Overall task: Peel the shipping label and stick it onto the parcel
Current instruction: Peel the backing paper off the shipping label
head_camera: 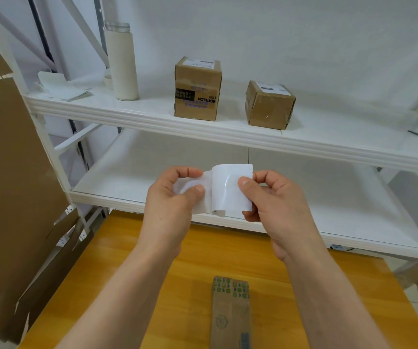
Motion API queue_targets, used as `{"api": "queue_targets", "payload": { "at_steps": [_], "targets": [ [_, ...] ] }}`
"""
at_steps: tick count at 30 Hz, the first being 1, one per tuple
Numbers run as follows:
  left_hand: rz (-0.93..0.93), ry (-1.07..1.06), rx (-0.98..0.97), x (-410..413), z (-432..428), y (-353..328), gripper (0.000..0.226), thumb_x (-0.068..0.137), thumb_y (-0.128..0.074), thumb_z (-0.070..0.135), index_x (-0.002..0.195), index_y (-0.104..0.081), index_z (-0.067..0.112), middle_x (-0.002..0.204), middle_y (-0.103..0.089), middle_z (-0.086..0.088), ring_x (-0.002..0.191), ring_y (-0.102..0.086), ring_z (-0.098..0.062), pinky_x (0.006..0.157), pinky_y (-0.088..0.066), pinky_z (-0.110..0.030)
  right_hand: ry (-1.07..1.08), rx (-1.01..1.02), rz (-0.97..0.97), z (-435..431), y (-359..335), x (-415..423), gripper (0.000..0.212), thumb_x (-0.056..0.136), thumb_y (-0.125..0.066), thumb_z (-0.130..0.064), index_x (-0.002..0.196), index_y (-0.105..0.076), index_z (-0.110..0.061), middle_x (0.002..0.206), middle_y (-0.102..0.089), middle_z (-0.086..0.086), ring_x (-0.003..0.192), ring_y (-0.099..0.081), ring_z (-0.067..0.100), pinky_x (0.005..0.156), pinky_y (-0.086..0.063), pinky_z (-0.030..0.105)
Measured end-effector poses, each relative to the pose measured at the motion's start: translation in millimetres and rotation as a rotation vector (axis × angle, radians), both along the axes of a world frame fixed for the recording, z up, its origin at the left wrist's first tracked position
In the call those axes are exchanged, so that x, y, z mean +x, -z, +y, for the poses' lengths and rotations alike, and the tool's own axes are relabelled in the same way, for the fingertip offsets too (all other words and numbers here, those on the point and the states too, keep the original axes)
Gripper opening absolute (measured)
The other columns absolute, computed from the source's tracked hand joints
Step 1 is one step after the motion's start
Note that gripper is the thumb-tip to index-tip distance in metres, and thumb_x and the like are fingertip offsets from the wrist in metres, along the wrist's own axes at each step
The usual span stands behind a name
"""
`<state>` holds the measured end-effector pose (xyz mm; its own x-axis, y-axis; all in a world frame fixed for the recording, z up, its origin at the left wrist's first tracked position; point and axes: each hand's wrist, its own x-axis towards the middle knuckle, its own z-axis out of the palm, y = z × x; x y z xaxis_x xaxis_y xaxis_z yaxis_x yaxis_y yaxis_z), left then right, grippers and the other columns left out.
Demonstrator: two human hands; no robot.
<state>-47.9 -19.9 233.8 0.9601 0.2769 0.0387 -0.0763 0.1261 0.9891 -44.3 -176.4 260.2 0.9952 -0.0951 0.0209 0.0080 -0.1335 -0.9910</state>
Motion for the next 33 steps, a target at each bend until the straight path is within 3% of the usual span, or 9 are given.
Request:
{"api": "queue_targets", "payload": {
  "at_steps": [7, 11, 13, 17, 20, 24, 26, 33],
  "targets": [
    [-0.002, 0.003, -0.015, 1.2, 0.1, -4.1, 0.021, 0.093, -0.061, 0.007, 0.088, -0.077, 0.020, 0.098, -0.071, 0.011, 0.073, -0.065, 0.007, 0.058, -0.050, -0.010, -0.001, 0.020, -0.001, -1.1, 0.4, 3.7, 0.007, 0.092, -0.065, -0.024, 0.090, -0.066, -0.018, 0.074, -0.070, -0.006, 0.065, -0.062, 0.009, 0.051, -0.047, 0.016],
    [0.008, 0.011, -0.055, 1.8, 0.5, -1.5, 0.011, 0.086, -0.072, 0.012, 0.090, -0.077, 0.021, 0.101, -0.074, 0.006, 0.097, -0.068, -0.017, 0.083, -0.057, -0.035, -0.009, 0.021, -0.004, -0.9, 1.8, 4.7, 0.007, 0.092, -0.066, -0.024, 0.090, -0.067, -0.018, 0.067, -0.070, -0.009, 0.057, -0.062, 0.002, 0.052, -0.049, 0.016],
    [0.019, -0.002, -0.055, 2.5, 0.3, -0.5, 0.015, 0.081, -0.076, 0.009, 0.090, -0.075, 0.021, 0.103, -0.074, 0.001, 0.096, -0.070, -0.023, 0.083, -0.059, -0.038, -0.008, 0.022, -0.007, -1.3, 2.2, 5.0, 0.007, 0.092, -0.066, -0.024, 0.090, -0.067, -0.018, 0.068, -0.070, -0.009, 0.060, -0.062, 0.004, 0.052, -0.048, 0.017],
    [0.020, -0.040, -0.032, 2.8, 2.1, 1.7, 0.020, 0.081, -0.075, 0.004, 0.089, -0.072, 0.022, 0.103, -0.071, 0.002, 0.094, -0.068, -0.021, 0.072, -0.057, -0.029, 0.001, 0.021, -0.011, -2.8, 1.9, 5.5, 0.007, 0.092, -0.066, -0.024, 0.091, -0.067, -0.017, 0.070, -0.068, -0.008, 0.065, -0.061, 0.009, 0.054, -0.049, 0.019],
    [-0.003, -0.063, 0.021, 3.2, 5.0, 4.2, 0.020, 0.084, -0.073, 0.005, 0.089, -0.072, 0.024, 0.104, -0.070, 0.009, 0.095, -0.065, -0.011, 0.066, -0.051, -0.016, 0.007, 0.018, -0.009, -5.1, 1.0, 5.4, 0.006, 0.093, -0.065, -0.024, 0.092, -0.067, -0.018, 0.078, -0.070, -0.005, 0.069, -0.063, 0.011, 0.055, -0.050, 0.018],
    [-0.019, -0.058, 0.056, 2.9, 5.1, 4.3, 0.027, 0.091, -0.063, 0.002, 0.077, -0.075, 0.023, 0.086, -0.073, 0.014, 0.091, -0.066, -0.007, 0.080, -0.051, -0.024, 0.004, 0.001, -0.009, -6.1, 1.1, 4.9, 0.006, 0.093, -0.064, -0.024, 0.095, -0.066, -0.018, 0.086, -0.070, -0.001, 0.072, -0.063, 0.012, 0.054, -0.050, 0.016],
    [-0.018, -0.056, 0.071, 3.0, 4.4, 4.9, 0.035, 0.093, -0.059, 0.001, 0.074, -0.077, 0.024, 0.088, -0.074, 0.011, 0.092, -0.067, -0.012, 0.082, -0.052, -0.027, 0.004, -0.005, -0.010, -5.7, 1.5, 4.7, 0.006, 0.093, -0.064, -0.024, 0.094, -0.066, -0.018, 0.084, -0.070, -0.003, 0.071, -0.063, 0.011, 0.054, -0.050, 0.017],
    [-0.013, -0.080, 0.065, 2.3, 1.6, 3.8, 0.034, 0.098, -0.050, 0.004, 0.084, -0.072, 0.025, 0.092, -0.067, 0.017, 0.088, -0.061, -0.004, 0.074, -0.049, -0.022, 0.017, 0.014, -0.014, -8.6, 1.6, 6.1, 0.005, 0.092, -0.066, -0.024, 0.090, -0.068, -0.020, 0.067, -0.070, -0.010, 0.065, -0.062, 0.007, 0.056, -0.051, 0.019]
  ]
}}
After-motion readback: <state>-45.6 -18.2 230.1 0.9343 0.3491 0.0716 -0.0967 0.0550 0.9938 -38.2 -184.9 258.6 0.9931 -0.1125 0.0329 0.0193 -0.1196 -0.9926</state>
